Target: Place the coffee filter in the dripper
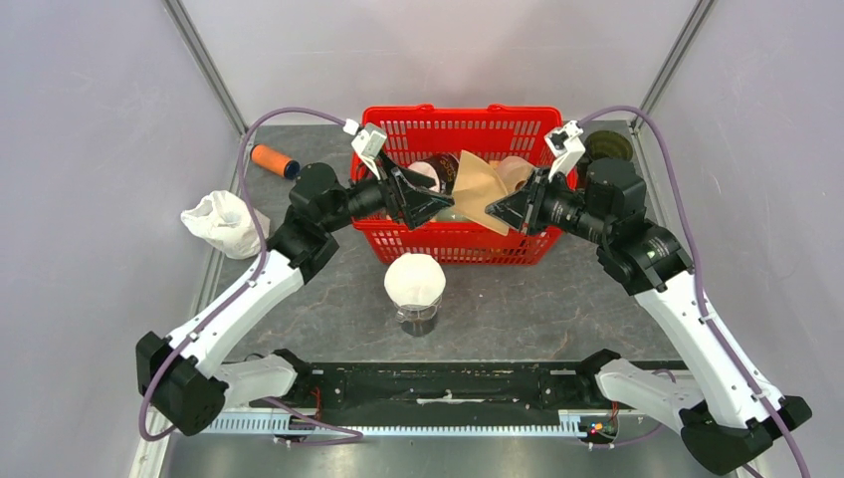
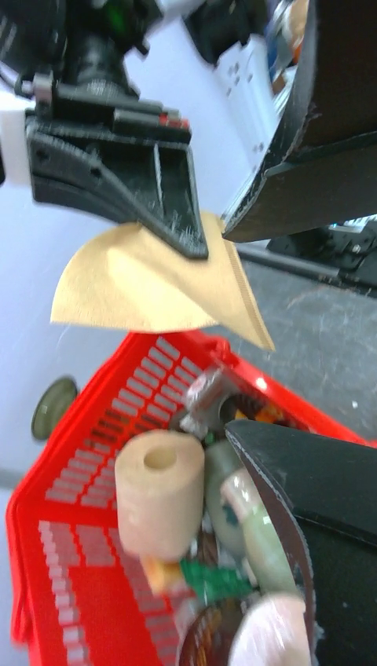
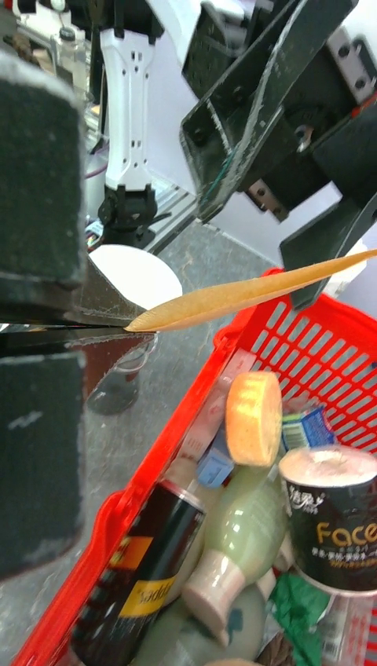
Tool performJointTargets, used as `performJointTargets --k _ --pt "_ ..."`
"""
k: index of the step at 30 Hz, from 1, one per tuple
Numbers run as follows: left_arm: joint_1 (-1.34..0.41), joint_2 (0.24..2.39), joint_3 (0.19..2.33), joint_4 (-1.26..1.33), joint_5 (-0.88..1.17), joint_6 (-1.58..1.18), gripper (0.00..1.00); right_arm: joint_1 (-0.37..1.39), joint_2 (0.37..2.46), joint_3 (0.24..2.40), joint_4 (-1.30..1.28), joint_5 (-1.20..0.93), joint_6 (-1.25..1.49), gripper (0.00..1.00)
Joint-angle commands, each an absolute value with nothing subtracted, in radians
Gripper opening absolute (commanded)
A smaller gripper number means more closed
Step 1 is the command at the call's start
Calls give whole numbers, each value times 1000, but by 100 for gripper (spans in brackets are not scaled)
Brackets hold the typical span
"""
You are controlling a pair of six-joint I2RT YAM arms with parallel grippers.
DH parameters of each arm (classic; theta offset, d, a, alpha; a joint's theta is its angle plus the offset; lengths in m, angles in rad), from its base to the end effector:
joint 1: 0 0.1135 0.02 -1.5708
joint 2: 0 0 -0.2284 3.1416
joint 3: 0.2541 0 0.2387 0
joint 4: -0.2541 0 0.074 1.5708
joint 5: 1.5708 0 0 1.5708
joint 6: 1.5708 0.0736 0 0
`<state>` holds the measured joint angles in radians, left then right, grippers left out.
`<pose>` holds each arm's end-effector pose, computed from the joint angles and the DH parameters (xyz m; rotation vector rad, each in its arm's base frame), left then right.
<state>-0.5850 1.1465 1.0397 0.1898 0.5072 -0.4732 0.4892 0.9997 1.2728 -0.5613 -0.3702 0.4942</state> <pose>0.2303 -0.1954 0.3681 0.5277 1.5383 -1.2089 0.1989 0.1361 0.3852 -0.2675 1.9493 1.0085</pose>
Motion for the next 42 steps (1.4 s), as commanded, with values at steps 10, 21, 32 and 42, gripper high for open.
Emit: performJointTargets --k 10,21,32,42 --pt "-586 1271 1006 672 779 -813 78 494 958 1147 -226 -491 666 0" --pt "-586 1328 1017 772 791 -912 27 494 955 1104 -150 -512 711 0" --pt "-584 1284 1044 543 812 -682 2 494 793 1127 -429 -157 481 86" --pt "-586 1263 1060 513 952 -560 2 494 673 1031 -481 90 395 97"
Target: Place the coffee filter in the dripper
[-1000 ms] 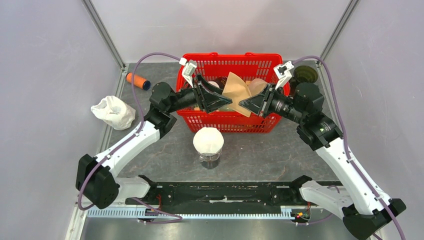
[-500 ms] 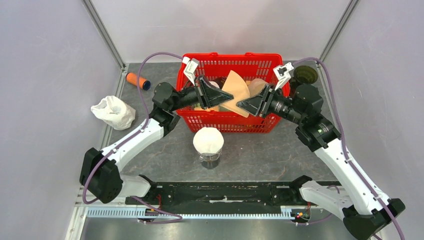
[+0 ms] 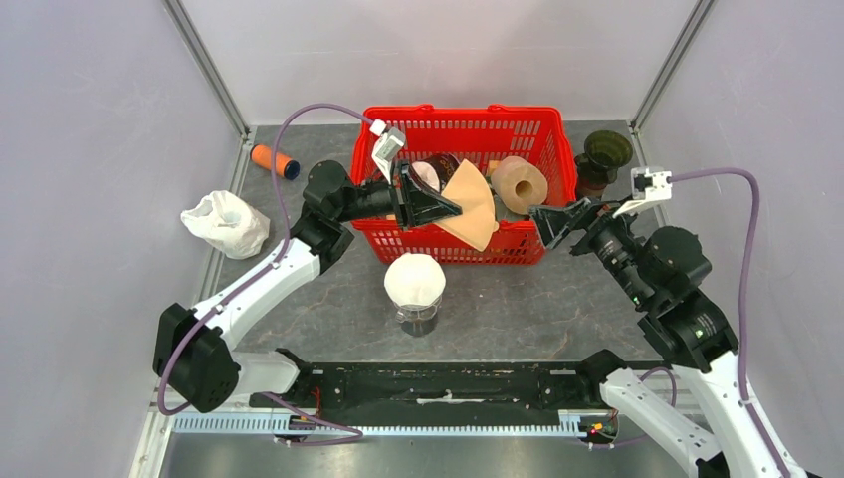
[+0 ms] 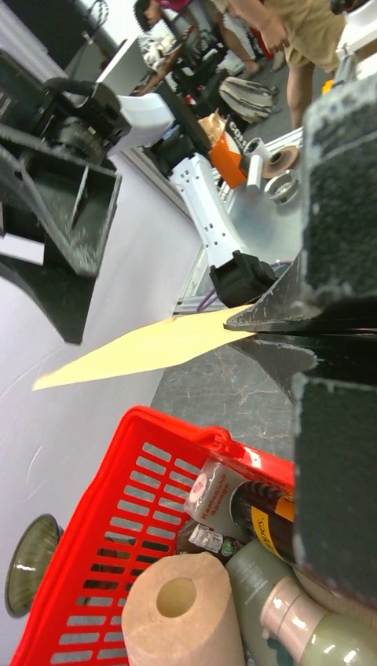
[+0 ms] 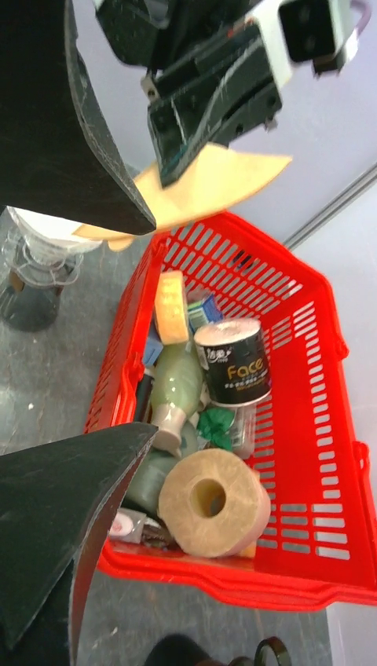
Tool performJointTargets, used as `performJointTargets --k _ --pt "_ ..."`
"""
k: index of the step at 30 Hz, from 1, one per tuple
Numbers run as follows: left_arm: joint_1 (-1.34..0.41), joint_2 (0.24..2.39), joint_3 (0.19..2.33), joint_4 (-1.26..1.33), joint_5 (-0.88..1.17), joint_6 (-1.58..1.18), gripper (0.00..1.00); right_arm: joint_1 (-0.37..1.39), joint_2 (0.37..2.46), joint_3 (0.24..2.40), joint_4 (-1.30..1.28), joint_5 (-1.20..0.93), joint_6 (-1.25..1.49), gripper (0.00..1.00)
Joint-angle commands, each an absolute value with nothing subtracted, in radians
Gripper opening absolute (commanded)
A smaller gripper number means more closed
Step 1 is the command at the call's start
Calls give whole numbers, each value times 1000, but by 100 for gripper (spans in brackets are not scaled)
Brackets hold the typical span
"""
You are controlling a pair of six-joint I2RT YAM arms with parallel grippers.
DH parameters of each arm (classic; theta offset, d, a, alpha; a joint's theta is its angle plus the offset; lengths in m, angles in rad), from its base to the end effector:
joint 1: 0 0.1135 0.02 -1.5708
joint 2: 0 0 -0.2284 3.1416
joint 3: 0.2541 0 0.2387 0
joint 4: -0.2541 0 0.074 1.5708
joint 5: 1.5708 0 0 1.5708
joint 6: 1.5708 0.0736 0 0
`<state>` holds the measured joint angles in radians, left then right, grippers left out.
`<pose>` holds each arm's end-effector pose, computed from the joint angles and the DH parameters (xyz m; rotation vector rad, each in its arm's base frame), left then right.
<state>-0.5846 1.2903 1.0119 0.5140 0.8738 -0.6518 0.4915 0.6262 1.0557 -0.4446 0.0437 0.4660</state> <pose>0.2301 -0.2200 0.3555 0.7823 1.4279 -1.5630 0.1492 0.0762 0.3959 0.0143 1.6315 0.7086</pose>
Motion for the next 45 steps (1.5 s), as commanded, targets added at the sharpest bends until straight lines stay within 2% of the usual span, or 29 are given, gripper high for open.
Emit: performJointTargets --k 1,8,21,25,30,36,45 --pt "-585 1265 1063 512 958 -559 2 494 691 1035 -485 55 386 97" --pt "-585 1260 1066 493 960 -531 2 493 781 1079 -503 -178 333 97" --pt "-585 1248 1051 478 924 -512 2 494 787 1070 -500 -292 319 97" --pt "-584 1244 1051 463 913 -499 2 494 761 1078 -527 -283 318 97" --pt "-585 1233 1049 455 910 -490 2 493 713 1101 -622 -99 319 97" --pt "-585 1235 1051 462 921 -497 2 493 708 1089 -544 -209 334 97" --pt "-586 1245 1047 485 935 -518 2 494 795 1111 -495 -236 365 97"
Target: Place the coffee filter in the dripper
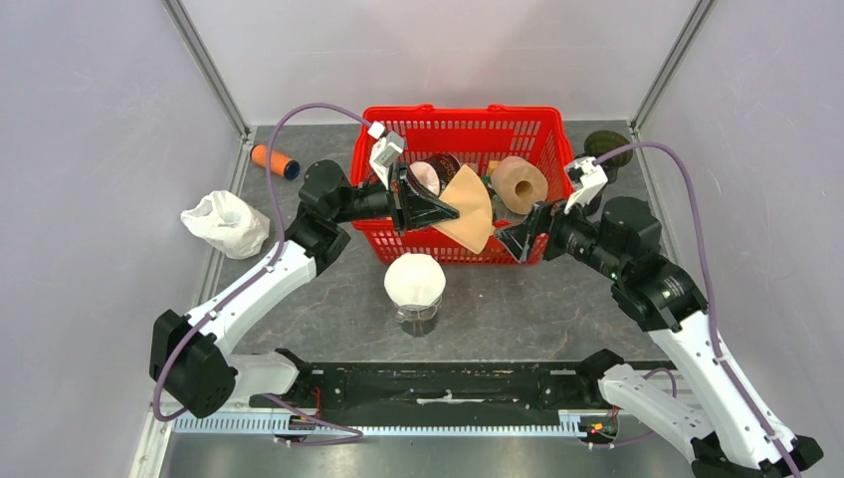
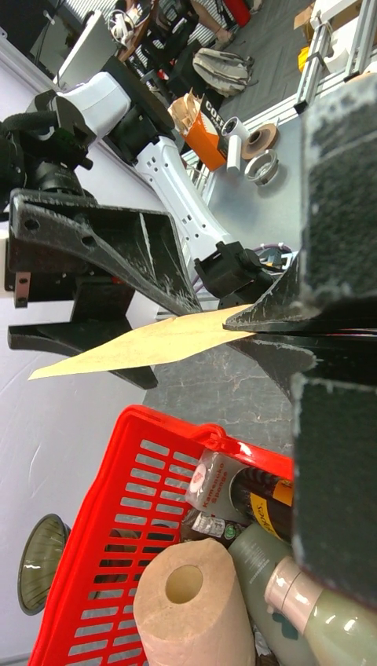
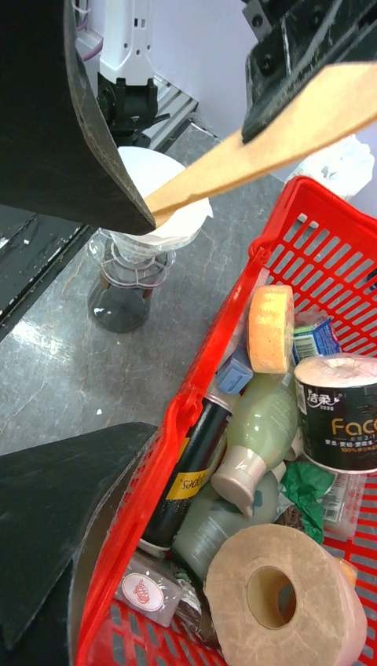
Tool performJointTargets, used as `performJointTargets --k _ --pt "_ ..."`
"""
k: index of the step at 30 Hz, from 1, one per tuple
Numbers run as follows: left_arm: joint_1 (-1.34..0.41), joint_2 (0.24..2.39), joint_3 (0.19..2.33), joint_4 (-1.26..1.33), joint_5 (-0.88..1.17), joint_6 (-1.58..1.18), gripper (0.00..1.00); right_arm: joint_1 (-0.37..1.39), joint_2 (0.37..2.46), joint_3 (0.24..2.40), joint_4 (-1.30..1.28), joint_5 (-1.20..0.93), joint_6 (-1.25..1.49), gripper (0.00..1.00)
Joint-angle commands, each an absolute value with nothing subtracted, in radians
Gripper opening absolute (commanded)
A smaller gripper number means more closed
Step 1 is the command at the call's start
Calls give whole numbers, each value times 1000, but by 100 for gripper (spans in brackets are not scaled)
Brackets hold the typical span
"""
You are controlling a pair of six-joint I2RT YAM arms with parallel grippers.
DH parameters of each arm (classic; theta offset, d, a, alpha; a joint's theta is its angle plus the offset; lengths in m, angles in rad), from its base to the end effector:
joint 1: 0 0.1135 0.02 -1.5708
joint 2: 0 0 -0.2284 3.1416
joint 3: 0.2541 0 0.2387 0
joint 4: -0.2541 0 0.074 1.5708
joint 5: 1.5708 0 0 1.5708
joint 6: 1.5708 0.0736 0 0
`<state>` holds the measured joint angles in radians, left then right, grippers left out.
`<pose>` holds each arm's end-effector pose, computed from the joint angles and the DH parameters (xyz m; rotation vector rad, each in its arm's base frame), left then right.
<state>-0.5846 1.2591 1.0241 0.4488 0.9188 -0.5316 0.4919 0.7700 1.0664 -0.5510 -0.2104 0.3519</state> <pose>0.2217 -0.2169 0.3606 0.8923 1.3712 -1.5011 0.1697 0.1084 0.3606 -0.2854 1.8702 0.7786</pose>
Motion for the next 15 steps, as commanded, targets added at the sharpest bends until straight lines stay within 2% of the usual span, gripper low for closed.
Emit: performJointTargets --k 1,8,15 --pt "-586 1246 1046 488 938 -521 2 494 798 1111 -490 -229 368 97" --pt "-586 1253 1034 532 964 -553 2 494 800 1093 -448 -206 390 97" --pt "-587 1271 1041 552 970 -583 2 494 799 1083 -444 -279 391 97"
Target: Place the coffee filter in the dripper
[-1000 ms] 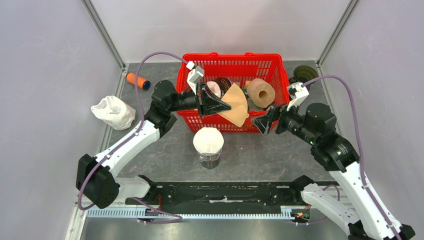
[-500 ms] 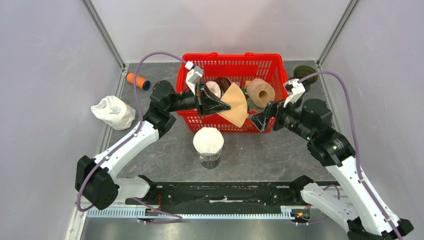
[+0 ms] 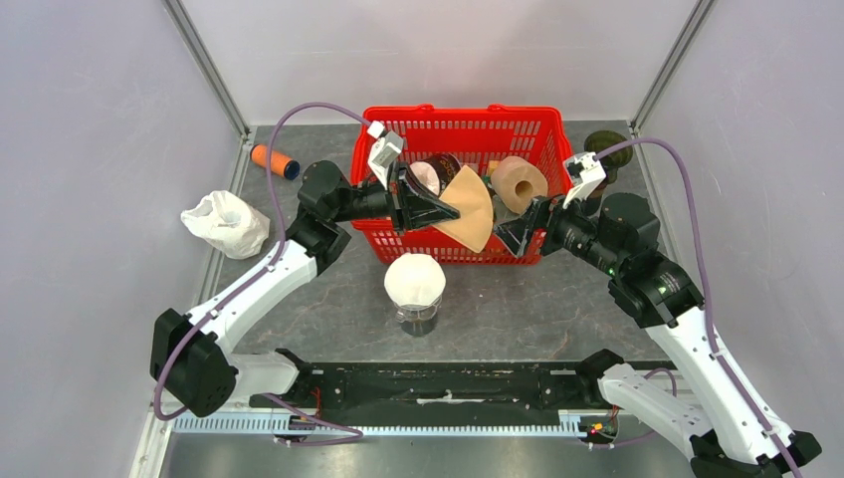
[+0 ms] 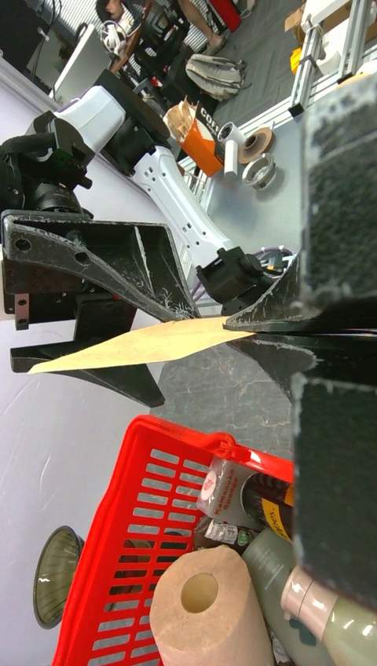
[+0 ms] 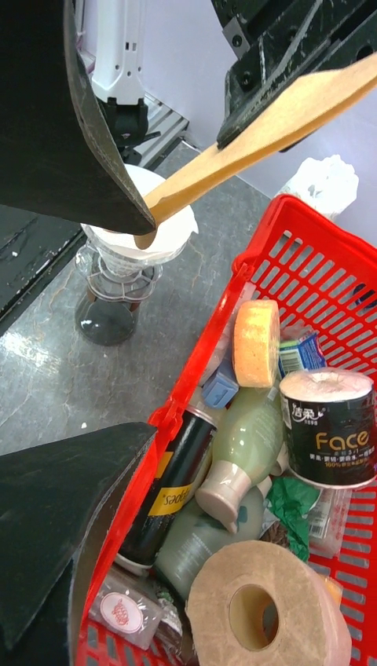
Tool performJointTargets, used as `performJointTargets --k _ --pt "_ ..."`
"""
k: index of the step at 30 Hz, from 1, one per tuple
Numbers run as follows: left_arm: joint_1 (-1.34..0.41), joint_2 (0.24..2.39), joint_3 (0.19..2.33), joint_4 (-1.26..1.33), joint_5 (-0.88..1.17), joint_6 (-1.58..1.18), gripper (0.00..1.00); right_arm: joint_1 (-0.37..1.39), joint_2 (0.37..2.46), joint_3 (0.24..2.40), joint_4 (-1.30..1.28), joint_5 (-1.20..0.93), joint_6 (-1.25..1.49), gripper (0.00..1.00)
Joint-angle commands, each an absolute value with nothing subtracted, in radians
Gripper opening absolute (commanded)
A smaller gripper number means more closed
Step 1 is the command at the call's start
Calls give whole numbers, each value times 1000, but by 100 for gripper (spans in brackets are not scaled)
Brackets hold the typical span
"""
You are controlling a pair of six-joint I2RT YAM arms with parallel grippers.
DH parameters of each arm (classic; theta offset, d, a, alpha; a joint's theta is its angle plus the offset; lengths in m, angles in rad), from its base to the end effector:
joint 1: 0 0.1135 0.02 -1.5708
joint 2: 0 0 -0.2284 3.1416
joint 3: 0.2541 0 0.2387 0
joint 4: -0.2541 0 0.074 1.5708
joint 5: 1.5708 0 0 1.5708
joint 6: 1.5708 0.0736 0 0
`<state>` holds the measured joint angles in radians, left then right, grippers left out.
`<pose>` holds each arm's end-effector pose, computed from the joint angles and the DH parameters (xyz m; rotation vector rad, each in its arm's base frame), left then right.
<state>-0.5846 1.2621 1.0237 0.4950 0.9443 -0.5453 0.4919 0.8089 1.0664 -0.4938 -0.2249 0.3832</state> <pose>0.2194 -0.2167 0.3646 0.9179 1.3292 -1.5157 0.1793 0.1147 0.3615 -0.2679 1.8599 0.8162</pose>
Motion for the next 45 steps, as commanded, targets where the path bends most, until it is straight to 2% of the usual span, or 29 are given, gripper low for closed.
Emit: performJointTargets --k 1,27,37,45 --pt "-586 1272 1042 551 968 -584 2 494 798 1084 -443 -292 391 97" --pt "-588 1304 1034 697 1042 -698 2 493 837 1013 -263 -374 499 97" --pt "-602 1335 1038 804 1114 -782 2 494 842 980 -102 -498 512 95" --pt "-611 1344 1042 817 1129 -793 2 493 810 969 -29 -536 526 88"
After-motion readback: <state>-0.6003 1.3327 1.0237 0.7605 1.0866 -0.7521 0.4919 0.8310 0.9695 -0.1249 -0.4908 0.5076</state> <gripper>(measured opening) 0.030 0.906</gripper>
